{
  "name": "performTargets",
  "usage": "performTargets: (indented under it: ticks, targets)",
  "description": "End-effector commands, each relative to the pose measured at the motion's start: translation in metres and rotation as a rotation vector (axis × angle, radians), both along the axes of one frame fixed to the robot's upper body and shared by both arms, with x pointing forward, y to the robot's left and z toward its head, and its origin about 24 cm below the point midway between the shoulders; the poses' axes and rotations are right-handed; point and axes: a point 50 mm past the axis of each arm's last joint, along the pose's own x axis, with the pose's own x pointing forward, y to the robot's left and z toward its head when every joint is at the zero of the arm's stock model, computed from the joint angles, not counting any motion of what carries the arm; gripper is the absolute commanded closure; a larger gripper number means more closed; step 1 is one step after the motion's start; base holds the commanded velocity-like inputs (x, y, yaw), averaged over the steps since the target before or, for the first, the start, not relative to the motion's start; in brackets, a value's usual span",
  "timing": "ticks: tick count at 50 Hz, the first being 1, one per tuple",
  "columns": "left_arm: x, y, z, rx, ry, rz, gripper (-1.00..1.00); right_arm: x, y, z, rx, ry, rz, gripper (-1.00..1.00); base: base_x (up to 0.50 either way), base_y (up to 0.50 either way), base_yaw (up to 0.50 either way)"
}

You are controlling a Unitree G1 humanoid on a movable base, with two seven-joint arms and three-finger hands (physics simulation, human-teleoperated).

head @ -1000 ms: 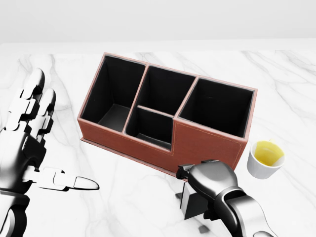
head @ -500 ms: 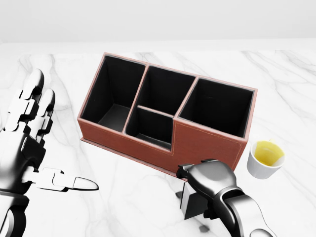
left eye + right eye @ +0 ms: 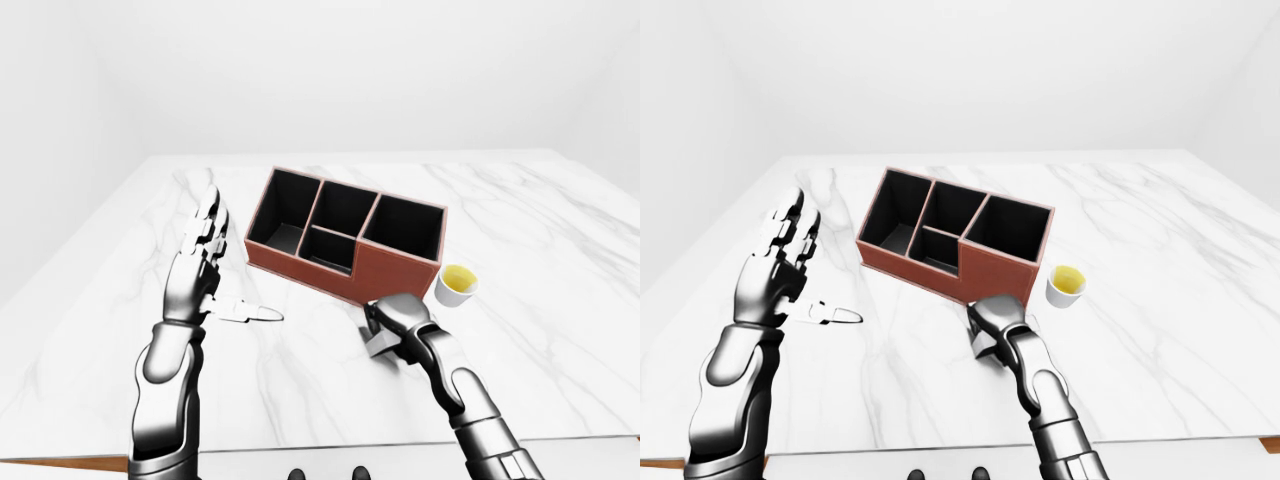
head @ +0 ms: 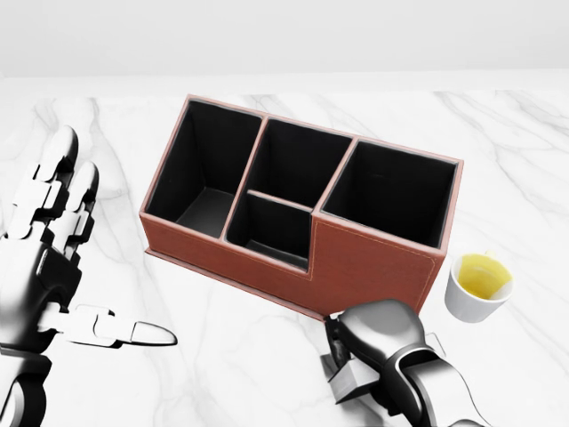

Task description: Pick up the book and place it in the right compartment of the caddy.

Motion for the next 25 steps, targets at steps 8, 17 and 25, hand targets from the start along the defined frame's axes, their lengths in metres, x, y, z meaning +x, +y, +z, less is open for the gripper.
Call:
performTargets:
  ticks: [8, 17, 25]
  targets:
    - [-0.003, 0.001, 0.0, -0.008, -0.001, 0.0, -1.0, -0.005, 0.01, 0.02, 0.106, -0.059, 0.019, 1.0, 0.0, 0.0, 0.0]
    - [-0.004, 0.001, 0.002, -0.007, -0.011, 0.0, -1.0, -0.01, 0.017, 0.048, 0.198, -0.092, 0.061, 1.0, 0.0, 0.0, 0.0]
    - [-0.005, 0.0, 0.003, -0.008, -0.019, -0.002, -1.0, -0.018, 0.026, 0.079, 0.285, -0.131, 0.131, 1.0, 0.0, 0.0, 0.0]
